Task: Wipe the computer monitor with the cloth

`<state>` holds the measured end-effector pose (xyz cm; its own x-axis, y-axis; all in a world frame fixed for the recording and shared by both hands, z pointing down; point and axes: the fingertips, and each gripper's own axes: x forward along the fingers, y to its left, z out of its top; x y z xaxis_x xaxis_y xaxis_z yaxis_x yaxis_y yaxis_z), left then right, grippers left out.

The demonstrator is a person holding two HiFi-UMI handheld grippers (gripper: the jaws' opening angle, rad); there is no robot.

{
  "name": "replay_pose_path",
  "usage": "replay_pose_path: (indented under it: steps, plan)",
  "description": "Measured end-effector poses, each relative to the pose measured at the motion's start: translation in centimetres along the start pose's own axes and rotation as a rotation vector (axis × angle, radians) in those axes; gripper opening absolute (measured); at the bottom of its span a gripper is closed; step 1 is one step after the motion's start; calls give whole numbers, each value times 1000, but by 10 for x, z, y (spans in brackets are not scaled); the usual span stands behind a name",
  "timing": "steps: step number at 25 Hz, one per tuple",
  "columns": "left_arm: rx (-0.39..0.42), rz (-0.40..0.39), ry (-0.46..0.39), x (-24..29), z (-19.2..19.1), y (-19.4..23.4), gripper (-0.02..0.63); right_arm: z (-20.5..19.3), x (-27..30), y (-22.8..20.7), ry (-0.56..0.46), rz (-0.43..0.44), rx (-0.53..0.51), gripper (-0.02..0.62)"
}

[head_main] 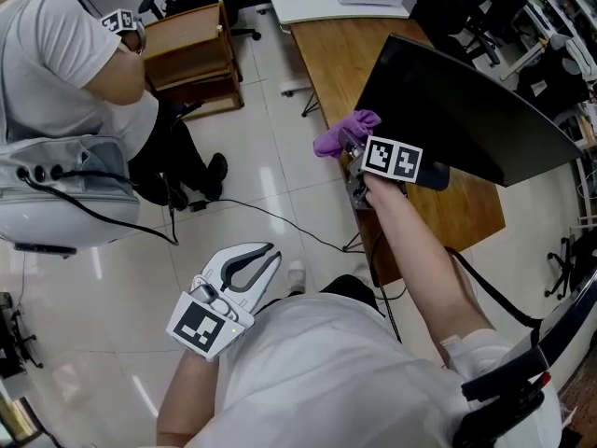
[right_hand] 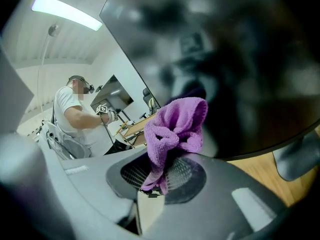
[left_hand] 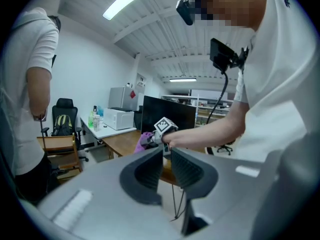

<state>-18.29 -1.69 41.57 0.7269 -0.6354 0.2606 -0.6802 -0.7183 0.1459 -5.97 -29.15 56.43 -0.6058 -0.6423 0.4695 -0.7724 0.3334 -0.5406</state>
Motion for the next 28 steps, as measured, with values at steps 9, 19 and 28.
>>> replay_pose_path:
  steps: [9, 19, 28]
  plan:
    - [20, -56, -23, 11, 10, 5, 71, 50, -23, 36, -37, 40, -81, 57]
    - [24, -111, -52, 21, 16, 7, 71, 113, -53, 81, -113, 95, -155, 57]
    - [7, -99, -76, 20, 20, 14, 71, 160, -72, 117, -164, 148, -219, 57]
